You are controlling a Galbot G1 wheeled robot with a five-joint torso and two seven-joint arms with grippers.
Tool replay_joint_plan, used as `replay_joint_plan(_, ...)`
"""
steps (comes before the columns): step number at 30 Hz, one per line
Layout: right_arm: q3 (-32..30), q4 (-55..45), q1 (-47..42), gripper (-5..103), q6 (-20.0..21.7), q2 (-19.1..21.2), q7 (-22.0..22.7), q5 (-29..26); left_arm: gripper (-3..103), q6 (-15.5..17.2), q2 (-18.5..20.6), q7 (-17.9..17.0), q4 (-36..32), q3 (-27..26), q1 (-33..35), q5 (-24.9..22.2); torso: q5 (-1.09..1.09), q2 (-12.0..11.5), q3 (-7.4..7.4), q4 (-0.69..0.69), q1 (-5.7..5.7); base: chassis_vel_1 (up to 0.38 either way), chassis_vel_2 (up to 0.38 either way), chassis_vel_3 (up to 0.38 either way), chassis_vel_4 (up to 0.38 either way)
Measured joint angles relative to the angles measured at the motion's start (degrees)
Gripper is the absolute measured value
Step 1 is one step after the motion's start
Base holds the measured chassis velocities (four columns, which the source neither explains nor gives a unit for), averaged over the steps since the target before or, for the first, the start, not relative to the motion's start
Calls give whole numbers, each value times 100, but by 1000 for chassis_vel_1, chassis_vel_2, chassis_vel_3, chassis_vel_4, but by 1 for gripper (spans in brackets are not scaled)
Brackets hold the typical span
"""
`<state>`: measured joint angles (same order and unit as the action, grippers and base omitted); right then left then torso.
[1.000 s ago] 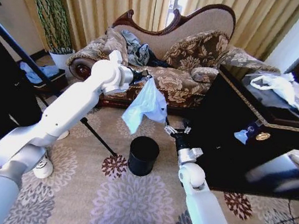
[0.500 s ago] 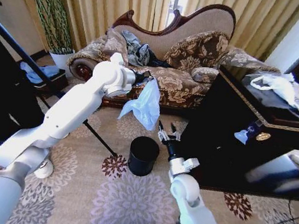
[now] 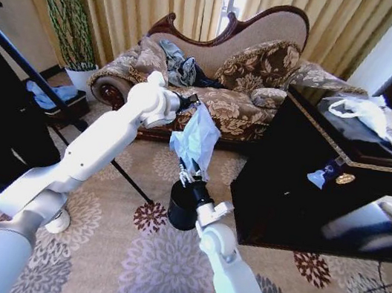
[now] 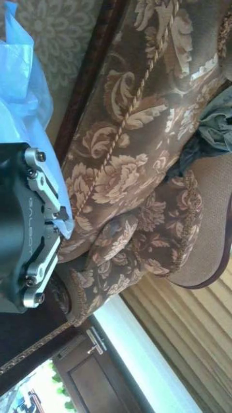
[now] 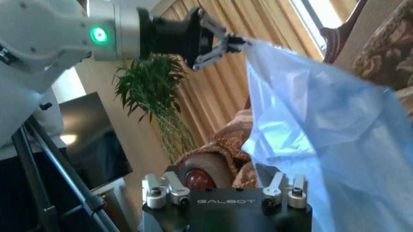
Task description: Place a garbage bag over the trash bin.
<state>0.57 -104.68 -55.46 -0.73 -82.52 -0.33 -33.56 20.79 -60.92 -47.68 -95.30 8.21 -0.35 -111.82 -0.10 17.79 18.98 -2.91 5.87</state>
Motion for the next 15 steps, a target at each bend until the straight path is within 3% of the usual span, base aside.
replay_joint_plan(6,110,426,350,95,61,-293,94,-175,0,-1,37,-30,-43,22,-58,-38,-1,0,0,0,0,0,0,0,0)
replay_joint_plan(15,194,779,730,95,101,-530,186,-281,0,8,90,-41,-196,8,-11,-130,0,-1,0,0,0,0,0,0,0)
